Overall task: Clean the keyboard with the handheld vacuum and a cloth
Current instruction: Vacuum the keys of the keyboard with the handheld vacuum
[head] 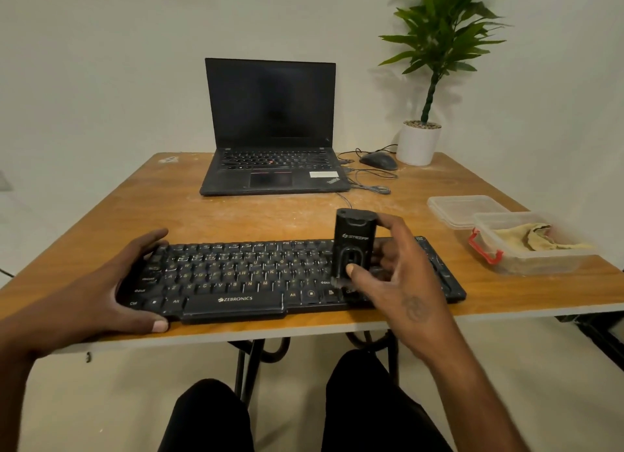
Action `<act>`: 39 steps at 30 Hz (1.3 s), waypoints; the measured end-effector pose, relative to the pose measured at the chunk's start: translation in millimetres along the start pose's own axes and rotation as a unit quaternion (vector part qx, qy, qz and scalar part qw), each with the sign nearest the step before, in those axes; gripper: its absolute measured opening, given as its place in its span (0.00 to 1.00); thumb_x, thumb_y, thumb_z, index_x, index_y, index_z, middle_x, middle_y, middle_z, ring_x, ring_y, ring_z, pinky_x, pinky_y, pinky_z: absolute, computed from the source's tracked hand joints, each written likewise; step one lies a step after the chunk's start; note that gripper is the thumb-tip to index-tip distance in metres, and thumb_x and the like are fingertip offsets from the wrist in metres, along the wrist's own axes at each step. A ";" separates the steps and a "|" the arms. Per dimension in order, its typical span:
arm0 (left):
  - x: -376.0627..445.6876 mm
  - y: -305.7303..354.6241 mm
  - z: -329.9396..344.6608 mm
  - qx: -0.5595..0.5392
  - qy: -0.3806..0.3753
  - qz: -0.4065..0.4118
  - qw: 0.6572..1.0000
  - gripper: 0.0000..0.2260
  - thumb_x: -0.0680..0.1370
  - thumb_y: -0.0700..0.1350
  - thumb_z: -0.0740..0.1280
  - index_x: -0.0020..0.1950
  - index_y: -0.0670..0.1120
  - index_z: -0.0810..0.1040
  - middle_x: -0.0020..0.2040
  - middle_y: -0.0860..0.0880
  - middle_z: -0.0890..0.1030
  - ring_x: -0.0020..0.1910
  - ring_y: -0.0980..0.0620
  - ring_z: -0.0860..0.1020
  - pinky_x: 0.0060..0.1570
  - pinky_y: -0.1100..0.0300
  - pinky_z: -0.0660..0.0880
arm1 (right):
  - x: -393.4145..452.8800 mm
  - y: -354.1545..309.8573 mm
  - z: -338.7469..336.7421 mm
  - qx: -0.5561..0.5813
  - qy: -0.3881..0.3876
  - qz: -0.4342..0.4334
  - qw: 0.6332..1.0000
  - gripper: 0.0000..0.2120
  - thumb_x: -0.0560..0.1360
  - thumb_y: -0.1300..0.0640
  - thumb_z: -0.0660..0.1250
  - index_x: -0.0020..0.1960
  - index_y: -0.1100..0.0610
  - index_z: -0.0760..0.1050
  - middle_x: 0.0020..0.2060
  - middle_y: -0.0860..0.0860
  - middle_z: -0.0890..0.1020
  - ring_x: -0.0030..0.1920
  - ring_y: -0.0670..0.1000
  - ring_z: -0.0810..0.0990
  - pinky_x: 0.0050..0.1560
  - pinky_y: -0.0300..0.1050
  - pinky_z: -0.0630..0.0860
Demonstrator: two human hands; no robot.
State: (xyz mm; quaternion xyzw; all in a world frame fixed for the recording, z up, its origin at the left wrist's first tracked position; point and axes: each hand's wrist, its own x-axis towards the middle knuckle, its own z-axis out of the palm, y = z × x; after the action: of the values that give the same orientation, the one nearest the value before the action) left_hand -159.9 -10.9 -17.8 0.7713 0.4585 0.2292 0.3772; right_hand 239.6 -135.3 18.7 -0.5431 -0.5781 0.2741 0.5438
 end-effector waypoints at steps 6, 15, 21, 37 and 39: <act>-1.1 3.6 0.4 0.005 0.003 -0.001 1.000 0.62 0.50 0.65 0.87 0.76 0.78 0.56 0.76 0.65 0.68 0.71 0.59 0.73 0.66 0.54 0.73 | 3.7 -2.8 16.0 0.036 -0.043 -0.021 0.998 0.28 0.75 0.67 0.72 0.67 0.44 0.71 0.54 0.48 0.83 0.55 0.43 0.83 0.46 0.39 0.82; -7.9 12.2 1.9 0.011 -0.010 -0.014 1.000 0.61 0.53 0.66 0.86 0.77 0.78 0.52 0.77 0.65 0.66 0.70 0.61 0.73 0.61 0.60 0.75 | 23.0 -14.5 40.3 0.073 -0.140 -0.013 0.987 0.28 0.74 0.70 0.72 0.66 0.45 0.73 0.55 0.55 0.81 0.51 0.50 0.86 0.43 0.47 0.84; -10.1 20.5 5.5 0.006 -0.005 -0.020 1.000 0.59 0.55 0.64 0.86 0.76 0.79 0.53 0.75 0.68 0.66 0.65 0.71 0.73 0.57 0.66 0.75 | 40.1 -15.5 2.7 -0.004 -0.159 -0.014 0.987 0.28 0.71 0.66 0.76 0.62 0.43 0.73 0.50 0.51 0.86 0.52 0.49 0.86 0.48 0.50 0.84; -12.7 23.7 6.1 0.003 -0.012 -0.032 0.999 0.57 0.59 0.61 0.86 0.76 0.80 0.52 0.76 0.67 0.64 0.70 0.63 0.71 0.59 0.67 0.74 | 23.3 -18.5 31.1 0.065 -0.113 -0.006 0.991 0.25 0.72 0.68 0.75 0.60 0.46 0.73 0.52 0.49 0.82 0.47 0.43 0.86 0.40 0.43 0.84; -12.3 23.4 6.0 0.004 -0.012 -0.032 0.999 0.57 0.59 0.61 0.86 0.76 0.80 0.52 0.76 0.67 0.63 0.70 0.63 0.71 0.59 0.68 0.74 | 21.5 -22.7 39.8 0.067 -0.118 -0.009 0.991 0.24 0.73 0.68 0.74 0.61 0.48 0.72 0.51 0.46 0.81 0.44 0.43 0.86 0.39 0.40 0.82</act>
State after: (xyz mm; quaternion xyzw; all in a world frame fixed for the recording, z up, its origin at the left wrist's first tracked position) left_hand -149.0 -30.8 -3.1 0.7601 0.4794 0.2057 0.3874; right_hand 199.1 -110.3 36.1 -0.4639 -0.6233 0.3693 0.5098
